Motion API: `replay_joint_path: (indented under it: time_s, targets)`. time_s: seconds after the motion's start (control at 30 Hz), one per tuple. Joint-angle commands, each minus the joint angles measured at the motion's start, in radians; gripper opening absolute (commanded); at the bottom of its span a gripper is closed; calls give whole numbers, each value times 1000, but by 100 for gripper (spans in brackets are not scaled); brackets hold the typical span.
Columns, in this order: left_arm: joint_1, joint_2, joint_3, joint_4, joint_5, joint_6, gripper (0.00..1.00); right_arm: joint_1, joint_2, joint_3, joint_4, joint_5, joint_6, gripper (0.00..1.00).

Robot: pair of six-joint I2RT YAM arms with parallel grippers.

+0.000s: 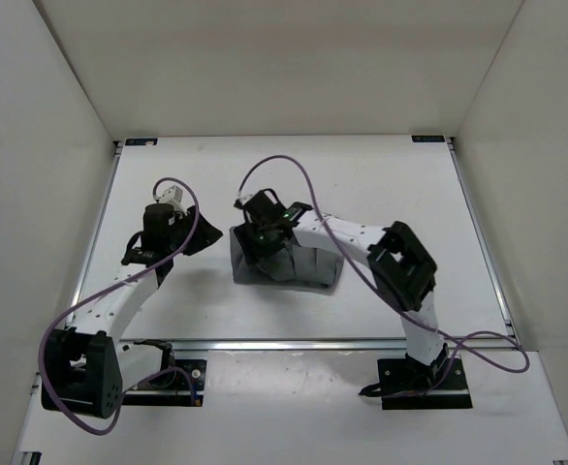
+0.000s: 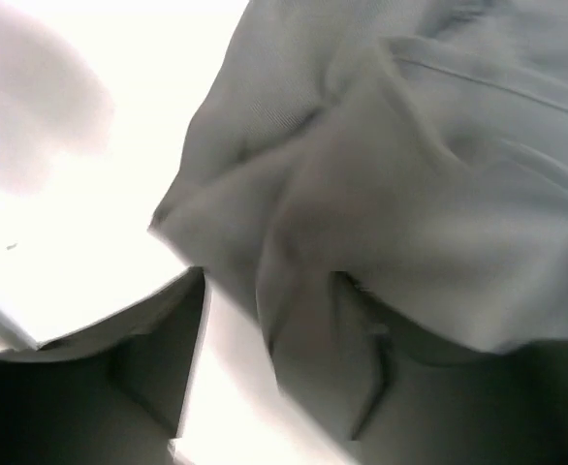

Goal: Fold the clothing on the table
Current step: Fold the skirt

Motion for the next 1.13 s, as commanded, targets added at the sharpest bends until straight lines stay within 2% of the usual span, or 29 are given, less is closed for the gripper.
replay_joint_path:
  time_s: [0.0,0.03,0.07,0.2,0.3,0.33,0.43,0.6,0.93,1.1]
  targets:
    - [-14,-44,-42,-11,41,23,55,-45,-239,-65,64,-34,-27,54]
    - [-14,-40,-46,-8,49,31,54,-57,-269,-117,90,-40,-24,59]
    - [-20,-44,-49,1,70,37,52,-76,-365,-168,102,-57,-18,61]
    - [-26,-49,-45,-7,110,50,54,-160,-537,-349,190,-92,20,64]
    - [-52,-55,-34,-34,102,79,71,-252,-631,-464,213,-114,19,65]
    - [-53,-66,-40,-31,107,76,98,-262,-654,-491,216,-120,19,65]
    - [-63,-107,-72,8,136,69,99,-295,-677,-536,198,-109,1,66]
    - [-122,-152,-69,-40,33,112,99,-305,-722,-597,224,-106,-15,66]
    - [-101,-118,-63,-168,-43,140,99,-314,-711,-607,227,-106,-24,66]
    - [-107,-162,-82,-128,-50,137,98,-302,-713,-613,225,-118,-18,67]
